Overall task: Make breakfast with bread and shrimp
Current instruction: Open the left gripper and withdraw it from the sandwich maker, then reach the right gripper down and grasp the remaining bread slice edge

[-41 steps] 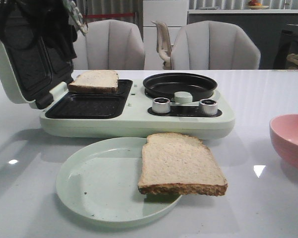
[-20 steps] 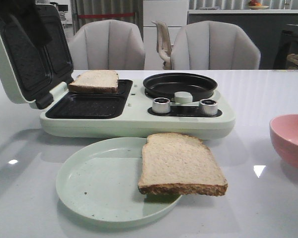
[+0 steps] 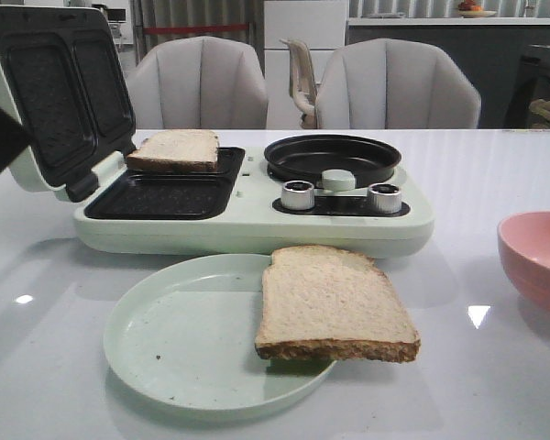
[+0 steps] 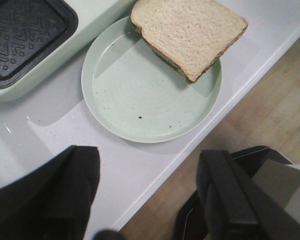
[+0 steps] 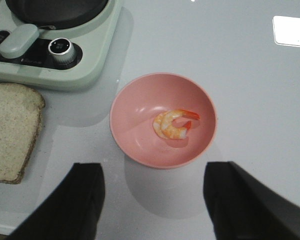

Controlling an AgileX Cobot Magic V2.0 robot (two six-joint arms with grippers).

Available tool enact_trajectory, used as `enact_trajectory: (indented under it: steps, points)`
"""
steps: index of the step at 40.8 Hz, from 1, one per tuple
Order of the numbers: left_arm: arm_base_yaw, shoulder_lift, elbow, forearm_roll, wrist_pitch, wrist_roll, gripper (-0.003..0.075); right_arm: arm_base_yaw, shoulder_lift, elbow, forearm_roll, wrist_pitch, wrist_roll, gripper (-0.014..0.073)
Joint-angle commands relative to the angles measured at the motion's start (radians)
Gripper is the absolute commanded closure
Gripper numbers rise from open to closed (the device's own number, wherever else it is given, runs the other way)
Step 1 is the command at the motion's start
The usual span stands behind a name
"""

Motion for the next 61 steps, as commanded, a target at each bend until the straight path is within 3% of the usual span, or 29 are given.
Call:
enact_trajectory:
  steps: [1,9,26,35,47,53,61]
  points:
    - [-0.007,-0.089,0.021,-0.024,-0.120,0.009,0.0244,-0.002,0.008,-0.034,0.000,-0.063,-0.003,0.0057]
    - [-0.007,-0.187,0.063,-0.022,-0.135,0.009,0.0244,-0.002,0.008,-0.034,0.000,-0.065,-0.003,0.0057]
    - [-0.007,-0.200,0.063,-0.022,-0.137,0.009,0.0244,-0.002,0.008,-0.034,0.058,-0.064,-0.003,0.0057]
    - [-0.007,-0.200,0.063,-0.022,-0.137,0.009,0.0244,0.001,0.093,-0.034,0.345,-0.021,-0.061,0.0057]
    - [-0.007,-0.198,0.063,-0.022,-0.138,0.009,0.0244,0.001,0.400,-0.034,0.824,0.149,-0.414,0.0057]
    - [-0.007,-0.198,0.063,-0.022,-0.138,0.009,0.0244,0.012,0.546,-0.034,0.942,0.165,-0.519,0.0057]
    - [-0.007,-0.198,0.063,-0.022,-0.141,0.009,0.0244,0.141,0.706,-0.034,0.992,0.065,-0.556,0.0057]
